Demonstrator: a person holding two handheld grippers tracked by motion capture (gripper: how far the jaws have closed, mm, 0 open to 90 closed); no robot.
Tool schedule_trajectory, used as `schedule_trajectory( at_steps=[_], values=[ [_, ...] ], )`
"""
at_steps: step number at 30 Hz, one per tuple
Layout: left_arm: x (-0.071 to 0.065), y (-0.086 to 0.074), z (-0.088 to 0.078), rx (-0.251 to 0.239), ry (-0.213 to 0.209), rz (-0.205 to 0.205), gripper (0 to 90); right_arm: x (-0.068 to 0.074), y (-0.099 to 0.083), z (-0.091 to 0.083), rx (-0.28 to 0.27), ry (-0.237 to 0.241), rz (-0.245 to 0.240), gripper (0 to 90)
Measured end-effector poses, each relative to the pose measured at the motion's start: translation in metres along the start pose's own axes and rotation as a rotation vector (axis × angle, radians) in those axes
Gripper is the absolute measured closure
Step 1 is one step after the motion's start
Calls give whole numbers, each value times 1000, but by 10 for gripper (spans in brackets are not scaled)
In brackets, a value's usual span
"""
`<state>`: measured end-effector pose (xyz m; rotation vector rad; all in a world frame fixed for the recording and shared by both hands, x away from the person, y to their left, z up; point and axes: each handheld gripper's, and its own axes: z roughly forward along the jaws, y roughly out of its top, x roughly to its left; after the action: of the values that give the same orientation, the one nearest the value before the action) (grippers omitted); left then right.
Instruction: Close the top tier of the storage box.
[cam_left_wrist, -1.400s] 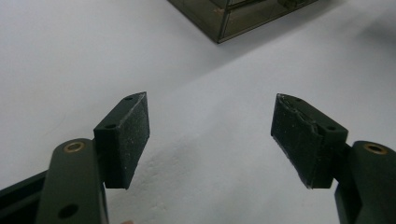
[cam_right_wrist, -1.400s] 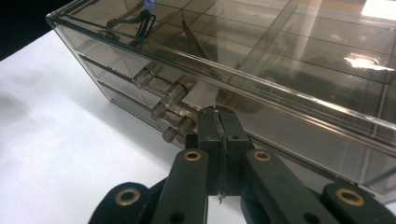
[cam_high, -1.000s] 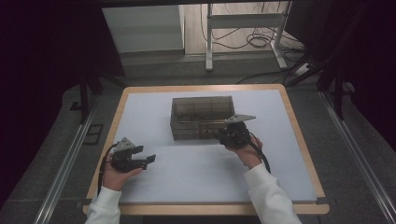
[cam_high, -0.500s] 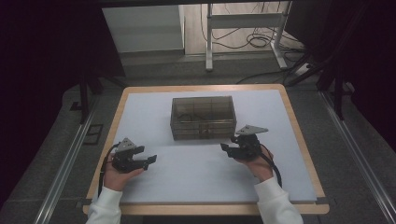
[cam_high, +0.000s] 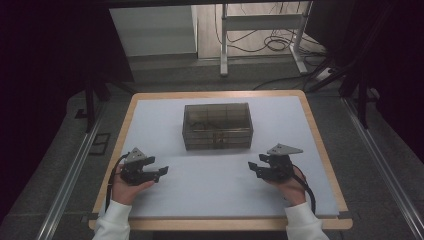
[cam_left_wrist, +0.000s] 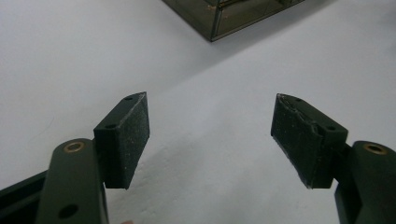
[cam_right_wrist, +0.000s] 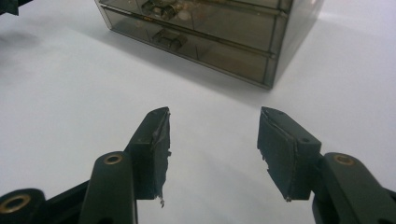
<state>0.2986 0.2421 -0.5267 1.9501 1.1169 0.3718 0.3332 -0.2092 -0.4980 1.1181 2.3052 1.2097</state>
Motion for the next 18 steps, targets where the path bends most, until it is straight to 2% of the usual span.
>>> schedule_trajectory(
  at_steps=[2,18],
  values=[
    [-1,0,0,0,-1,1,283,-2,-5,-3,-5,-2,15,443],
    [-1,0,0,-2,-1,4,283,-4,-9,-5,-6,-5,18,440]
  ],
)
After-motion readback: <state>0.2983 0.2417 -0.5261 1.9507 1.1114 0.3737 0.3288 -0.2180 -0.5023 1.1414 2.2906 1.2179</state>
